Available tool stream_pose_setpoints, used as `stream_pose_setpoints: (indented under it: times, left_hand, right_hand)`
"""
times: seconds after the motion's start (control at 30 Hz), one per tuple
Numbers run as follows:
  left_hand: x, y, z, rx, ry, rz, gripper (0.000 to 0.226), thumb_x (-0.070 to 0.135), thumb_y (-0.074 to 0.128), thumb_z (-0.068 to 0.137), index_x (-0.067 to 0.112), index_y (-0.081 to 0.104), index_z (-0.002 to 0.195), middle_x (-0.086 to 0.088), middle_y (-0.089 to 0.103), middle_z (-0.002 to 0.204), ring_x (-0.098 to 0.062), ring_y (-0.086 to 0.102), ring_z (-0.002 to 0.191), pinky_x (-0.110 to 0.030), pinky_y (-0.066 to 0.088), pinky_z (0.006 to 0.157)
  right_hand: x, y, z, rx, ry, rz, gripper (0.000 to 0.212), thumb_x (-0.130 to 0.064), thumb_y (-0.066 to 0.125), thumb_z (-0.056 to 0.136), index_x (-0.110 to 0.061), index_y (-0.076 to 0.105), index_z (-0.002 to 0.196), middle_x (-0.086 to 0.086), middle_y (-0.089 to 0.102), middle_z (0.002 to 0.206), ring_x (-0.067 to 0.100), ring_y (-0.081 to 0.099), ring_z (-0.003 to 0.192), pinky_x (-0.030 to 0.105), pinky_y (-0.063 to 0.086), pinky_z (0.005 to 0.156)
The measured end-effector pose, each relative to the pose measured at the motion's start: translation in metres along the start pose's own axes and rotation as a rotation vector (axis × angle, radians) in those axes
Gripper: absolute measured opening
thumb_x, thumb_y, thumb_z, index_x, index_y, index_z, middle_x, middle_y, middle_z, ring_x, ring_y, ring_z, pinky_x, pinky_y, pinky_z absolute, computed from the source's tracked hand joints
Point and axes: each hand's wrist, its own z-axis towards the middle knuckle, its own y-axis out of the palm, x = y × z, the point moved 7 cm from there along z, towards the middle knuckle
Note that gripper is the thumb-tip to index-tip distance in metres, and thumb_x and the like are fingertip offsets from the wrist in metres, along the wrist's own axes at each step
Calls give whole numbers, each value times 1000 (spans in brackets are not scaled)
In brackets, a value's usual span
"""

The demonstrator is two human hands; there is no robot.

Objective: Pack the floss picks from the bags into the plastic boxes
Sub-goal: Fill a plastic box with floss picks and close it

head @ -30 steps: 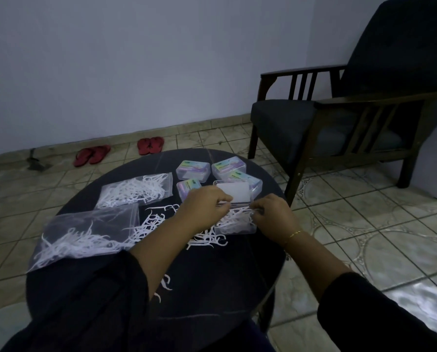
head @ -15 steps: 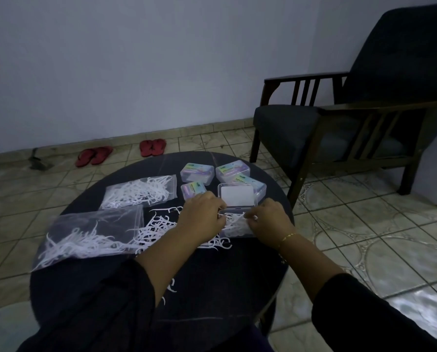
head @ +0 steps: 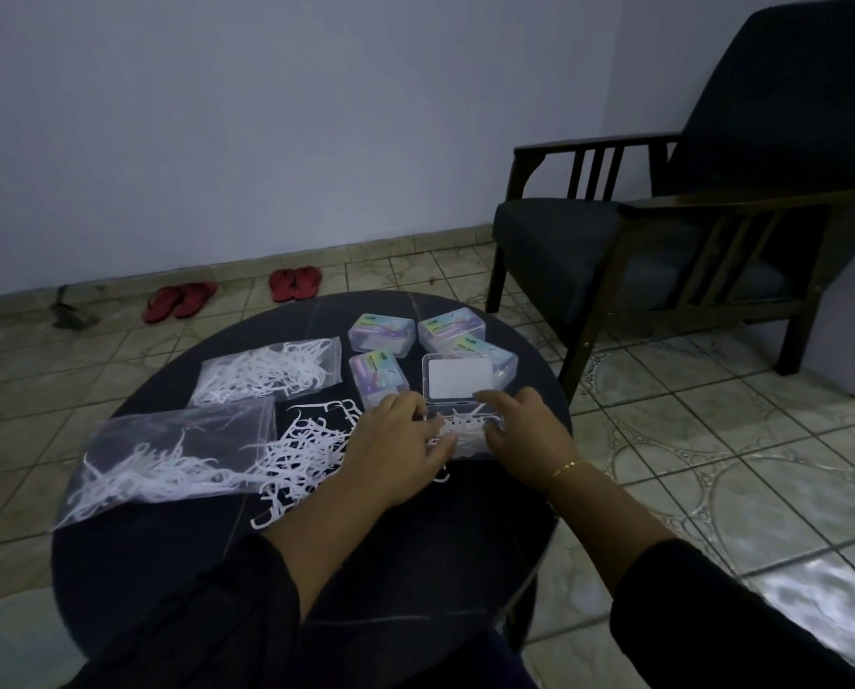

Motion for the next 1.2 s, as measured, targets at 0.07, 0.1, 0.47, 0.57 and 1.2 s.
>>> stream_pose_setpoints:
  times: [0.07, 0.1, 0.47, 0.57, 1.2]
  left_hand:
    - [-1, -2, 0, 1, 4, -10, 51, 57, 35, 94, 28, 57, 130, 6, 47, 113, -12, 43, 106, -30, 37, 87]
    - [-1, -2, 0, 3, 5, -16, 52, 59, 37, 92, 28, 57, 129, 7, 47, 111, -12, 43, 105, -29, 38, 86]
    - [-2, 4, 1, -68, -29, -54, 64, 60, 44, 88, 26, 41, 142, 4, 40, 119, -15, 37, 113, -27, 33, 91]
    - [-5, 8, -1, -98, -50, -54, 77, 63, 45, 87, 19, 28, 148, 1, 38, 128, -17, 34, 120, -28, 31, 97]
    - [-56, -19, -32, -162, -80, -81, 43, 21, 52, 83, 27, 60, 125, 7, 51, 124, -15, 43, 120, -32, 35, 100]
  right_hand:
    - [-1, -3, 0, 26, -18, -74, 37, -30, 49, 95, -30, 50, 132, 6, 42, 123, 18, 47, 110, 31, 47, 92]
    - [-2, -5, 0, 43, -31, -100, 33, -32, 49, 95, -28, 53, 128, 5, 42, 121, 18, 46, 110, 32, 47, 92]
    - [-3, -5, 0, 9, -30, -70, 32, -37, 55, 91, -25, 58, 121, 3, 42, 127, 18, 40, 118, 33, 43, 98]
    - [-1, -6, 0, -8, -14, -99, 43, -43, 54, 91, -27, 52, 130, 3, 40, 133, 19, 38, 122, 34, 41, 100]
    - [-62, 5, -29, -87, -400, -281, 35, -47, 53, 90, -34, 59, 122, -4, 45, 118, 14, 39, 112, 30, 34, 95]
